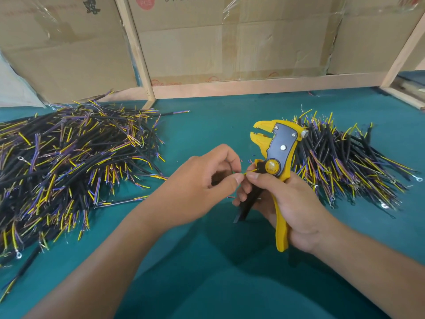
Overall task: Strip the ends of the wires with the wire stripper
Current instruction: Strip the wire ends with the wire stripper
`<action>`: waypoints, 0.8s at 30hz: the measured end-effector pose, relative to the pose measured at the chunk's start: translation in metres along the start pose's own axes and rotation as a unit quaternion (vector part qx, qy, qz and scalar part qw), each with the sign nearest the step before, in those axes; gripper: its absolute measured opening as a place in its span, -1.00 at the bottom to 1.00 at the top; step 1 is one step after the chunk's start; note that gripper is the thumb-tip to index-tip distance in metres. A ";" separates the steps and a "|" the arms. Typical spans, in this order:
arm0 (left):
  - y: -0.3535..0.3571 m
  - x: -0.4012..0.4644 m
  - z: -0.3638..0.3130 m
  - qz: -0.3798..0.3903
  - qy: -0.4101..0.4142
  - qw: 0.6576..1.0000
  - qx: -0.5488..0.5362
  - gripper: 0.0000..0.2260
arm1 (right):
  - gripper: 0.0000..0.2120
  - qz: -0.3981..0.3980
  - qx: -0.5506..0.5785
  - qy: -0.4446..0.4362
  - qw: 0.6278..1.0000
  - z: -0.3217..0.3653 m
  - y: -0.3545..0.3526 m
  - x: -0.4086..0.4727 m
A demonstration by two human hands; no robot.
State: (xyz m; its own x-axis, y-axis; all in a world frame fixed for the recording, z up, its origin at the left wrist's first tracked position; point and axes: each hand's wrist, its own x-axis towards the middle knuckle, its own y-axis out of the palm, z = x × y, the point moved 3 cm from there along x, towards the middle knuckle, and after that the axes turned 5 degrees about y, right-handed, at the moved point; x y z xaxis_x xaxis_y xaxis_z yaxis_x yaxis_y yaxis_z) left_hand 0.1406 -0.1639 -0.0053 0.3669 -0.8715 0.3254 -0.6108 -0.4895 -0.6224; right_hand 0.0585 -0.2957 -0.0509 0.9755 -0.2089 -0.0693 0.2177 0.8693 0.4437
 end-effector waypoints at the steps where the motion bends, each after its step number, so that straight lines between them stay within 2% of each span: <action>1: -0.002 0.000 0.000 -0.013 0.005 1.000 0.016 -0.95 | -0.95 -0.002 0.004 0.000 1.000 0.001 0.000 0.000; 7: -0.007 -0.001 0.001 -0.053 0.005 0.997 0.051 -0.89 | -0.94 0.015 0.010 -0.009 1.000 0.003 0.001 0.001; 15: -0.003 -0.001 0.000 -0.039 0.010 0.998 0.046 -0.94 | -0.97 0.006 0.008 -0.013 1.000 0.003 -0.002 0.002; 18: -0.004 -0.001 0.000 -0.040 0.015 0.998 0.045 -0.95 | -0.91 0.002 0.008 -0.015 1.000 0.003 -0.003 0.002; 21: -0.003 -0.001 0.000 -0.041 0.016 0.999 0.014 -0.95 | -0.90 -0.003 -0.007 -0.023 1.000 0.003 -0.004 0.002; 24: 0.002 -0.001 0.001 -0.027 0.004 0.997 -0.068 -0.95 | -0.92 -0.005 -0.029 -0.027 0.999 0.003 -0.005 0.002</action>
State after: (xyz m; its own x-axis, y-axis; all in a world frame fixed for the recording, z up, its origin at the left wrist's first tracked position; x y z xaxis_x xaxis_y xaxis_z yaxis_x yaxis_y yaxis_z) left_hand 0.1401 -0.1639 -0.0073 0.3959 -0.8442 0.3615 -0.6802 -0.5340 -0.5021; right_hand 0.0591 -0.3018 -0.0507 0.9703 -0.2406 -0.0247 0.2308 0.8908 0.3914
